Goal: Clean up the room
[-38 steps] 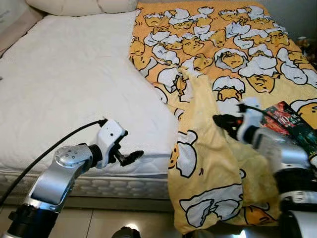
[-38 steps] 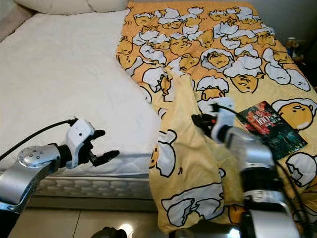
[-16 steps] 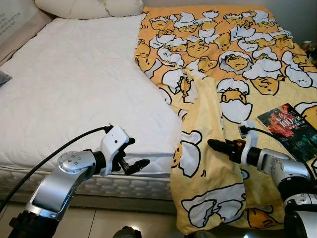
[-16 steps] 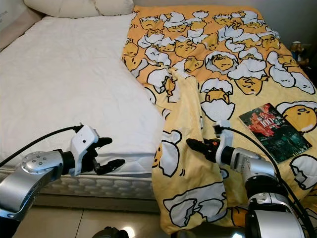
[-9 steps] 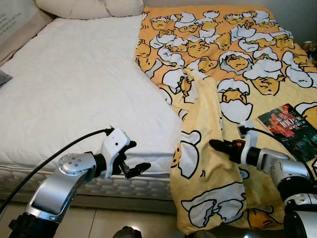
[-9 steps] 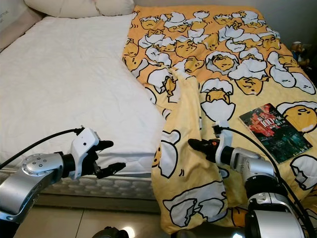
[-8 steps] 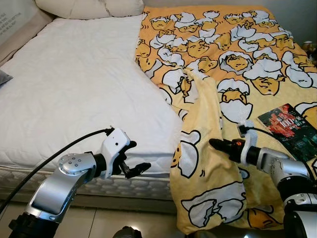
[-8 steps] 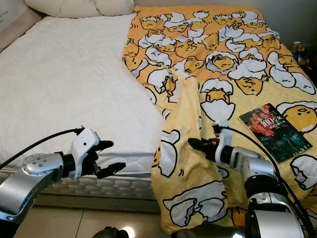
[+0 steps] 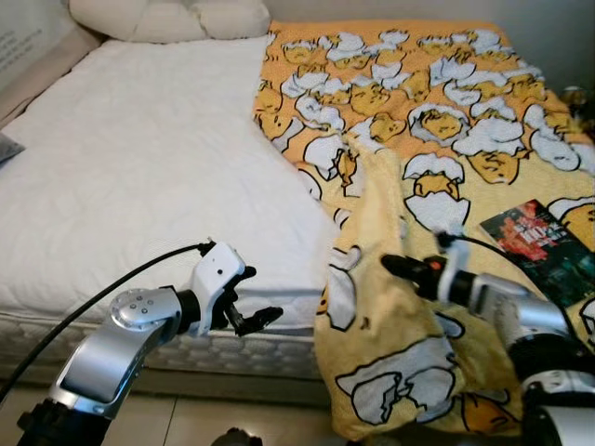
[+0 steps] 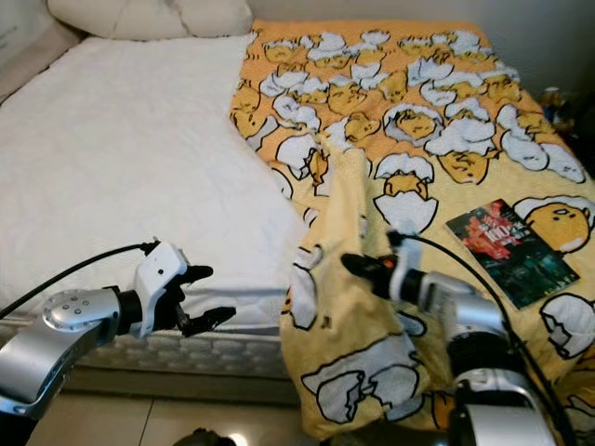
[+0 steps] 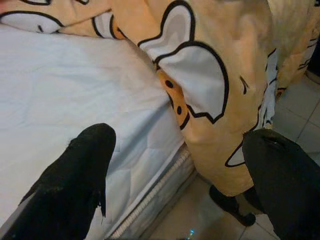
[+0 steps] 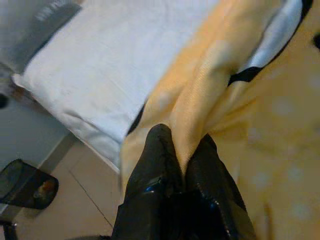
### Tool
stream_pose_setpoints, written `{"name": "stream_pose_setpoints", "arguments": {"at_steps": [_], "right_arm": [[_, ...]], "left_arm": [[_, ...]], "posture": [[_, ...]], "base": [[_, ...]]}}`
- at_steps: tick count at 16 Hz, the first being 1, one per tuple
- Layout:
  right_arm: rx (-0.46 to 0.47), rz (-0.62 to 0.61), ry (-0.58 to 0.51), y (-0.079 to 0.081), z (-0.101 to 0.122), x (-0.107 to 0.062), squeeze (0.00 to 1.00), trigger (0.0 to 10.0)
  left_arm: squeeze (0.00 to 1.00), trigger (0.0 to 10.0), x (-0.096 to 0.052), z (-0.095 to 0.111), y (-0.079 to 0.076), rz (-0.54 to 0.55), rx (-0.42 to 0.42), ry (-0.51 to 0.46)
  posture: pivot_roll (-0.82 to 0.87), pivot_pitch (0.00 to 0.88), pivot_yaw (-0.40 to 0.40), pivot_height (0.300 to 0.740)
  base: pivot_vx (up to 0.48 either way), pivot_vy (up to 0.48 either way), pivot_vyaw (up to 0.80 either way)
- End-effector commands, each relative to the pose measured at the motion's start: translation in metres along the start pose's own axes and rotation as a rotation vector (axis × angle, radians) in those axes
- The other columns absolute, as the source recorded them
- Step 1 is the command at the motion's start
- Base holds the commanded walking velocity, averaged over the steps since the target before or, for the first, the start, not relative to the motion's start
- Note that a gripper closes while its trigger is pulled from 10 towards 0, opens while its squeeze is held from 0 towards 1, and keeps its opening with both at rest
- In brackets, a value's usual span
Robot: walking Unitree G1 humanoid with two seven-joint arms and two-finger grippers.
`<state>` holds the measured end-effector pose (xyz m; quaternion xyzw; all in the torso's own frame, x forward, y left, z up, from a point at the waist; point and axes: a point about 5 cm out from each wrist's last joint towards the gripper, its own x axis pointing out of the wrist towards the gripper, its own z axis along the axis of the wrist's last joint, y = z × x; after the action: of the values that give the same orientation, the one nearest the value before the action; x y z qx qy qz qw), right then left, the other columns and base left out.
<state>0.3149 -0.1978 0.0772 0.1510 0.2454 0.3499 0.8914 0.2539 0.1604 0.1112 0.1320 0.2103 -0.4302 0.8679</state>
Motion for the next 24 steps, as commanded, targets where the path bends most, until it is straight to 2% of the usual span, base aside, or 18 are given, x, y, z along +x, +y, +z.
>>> {"name": "stream_pose_setpoints", "arguments": {"at_steps": [1,2,3,4,5,6,7,8,9,10,11,12,13,16,18,20,21,24], "right_arm": [[-0.047,0.107,-0.019,0.026,0.009,0.022,0.0,0.0],[-0.084,0.199,-0.027,0.054,0.016,0.045,0.0,0.0],[-0.104,0.258,-0.031,0.073,0.019,0.059,0.0,0.0],[-0.135,0.365,-0.033,0.107,0.025,0.082,0.0,0.0],[-0.143,0.391,-0.034,0.116,0.026,0.086,0.0,0.0],[-0.169,0.48,-0.032,0.142,0.028,0.096,0.0,0.0],[-0.18,0.519,-0.031,0.154,0.029,0.099,0.0,0.0],[-0.208,0.628,-0.031,0.186,0.03,0.105,0.0,0.0],[-0.23,0.688,-0.021,0.203,0.028,0.106,0.0,0.0],[-0.249,0.686,0.003,0.206,0.023,0.106,0.0,0.0],[-0.243,0.641,0.038,0.198,0.015,0.105,0.0,10.0],[-0.234,0.603,0.063,0.191,0.01,0.104,0.0,10.0],[-0.23,0.568,0.084,0.182,0.007,0.101,1.0,10.0],[-0.241,0.394,0.116,0.153,0.002,0.094,1.0,10.0],[-0.238,0.288,0.106,0.129,0.004,0.077,1.0,10.0],[-0.205,0.211,0.064,0.11,0.009,0.06,1.0,10.0],[-0.203,0.188,0.054,0.106,0.01,0.056,1.0,10.0],[-0.192,-0.035,-0.032,0.074,0.015,0.026,1.0,10.0]], "left_arm": [[0.0,10.0,-0.012,-0.008,0.011,0.075,-0.01,0.026],[0.0,10.0,-0.022,-0.014,0.019,0.117,-0.014,0.046],[0.0,10.0,-0.029,-0.016,0.025,0.147,-0.014,0.06],[0.0,10.0,-0.042,-0.019,0.035,0.201,-0.014,0.078],[0.0,10.0,-0.045,-0.02,0.037,0.212,-0.014,0.082],[0.0,10.0,-0.052,-0.022,0.041,0.235,-0.014,0.095],[0.0,10.0,-0.055,-0.023,0.043,0.246,-0.014,0.1],[0.0,10.0,-0.063,-0.025,0.045,0.271,-0.016,0.112],[0.0,10.0,-0.066,-0.028,0.043,0.282,-0.022,0.116],[0.0,10.0,-0.066,-0.031,0.039,0.289,-0.036,0.116],[0.0,10.0,-0.065,-0.034,0.032,0.29,-0.056,0.111],[0.0,10.0,-0.063,-0.035,0.027,0.289,-0.07,0.105],[0.0,10.0,-0.062,-0.036,0.023,0.282,-0.079,0.1],[0.0,10.0,-0.053,-0.035,0.018,0.259,-0.076,0.094],[0.0,10.0,-0.048,-0.031,0.016,0.231,-0.068,0.086],[0.0,10.0,-0.043,-0.029,0.021,0.214,-0.049,0.091],[0.0,10.0,-0.042,-0.028,0.022,0.213,-0.05,0.089],[0.0,10.0,-0.032,-0.022,0.034,0.296,-0.08,0.044]], "posture": [[-0.12,0.0,0.035,0.74],[-0.11,0.0,0.036,0.74],[-0.11,0.0,0.036,0.74],[-0.09,0.0,0.036,0.74],[-0.09,0.0,0.035,0.74],[-0.08,0.0,0.032,0.74],[-0.07,0.0,0.032,0.74],[-0.06,0.0,0.025,0.74],[-0.06,0.0,0.017,0.74],[-0.06,0.0,0.014,0.74],[-0.05,0.0,-0.002,0.74],[-0.05,0.0,-0.012,0.74],[-0.05,0.0,-0.019,0.74],[-0.06,0.0,-0.017,0.74],[-0.08,0.0,0.017,0.74],[-0.1,0.0,0.047,0.74],[-0.1,0.0,0.052,0.74],[-0.12,0.0,0.068,0.74]], "base": [[0.0,0.0,0.0],[0.0,0.0,0.0],[0.0,0.0,0.0],[0.0,0.0,0.0],[0.0,0.0,0.0],[0.0,0.0,0.0],[0.0,0.0,0.0],[0.0,0.0,0.0],[0.0,0.0,0.0],[0.0,0.0,0.0],[0.0,0.0,0.0],[0.0,0.0,0.0],[0.0,0.0,0.0],[0.0,0.0,0.0],[0.0,0.0,0.0],[0.0,0.0,0.0],[0.0,0.0,0.0],[0.0,0.0,0.0]]}}
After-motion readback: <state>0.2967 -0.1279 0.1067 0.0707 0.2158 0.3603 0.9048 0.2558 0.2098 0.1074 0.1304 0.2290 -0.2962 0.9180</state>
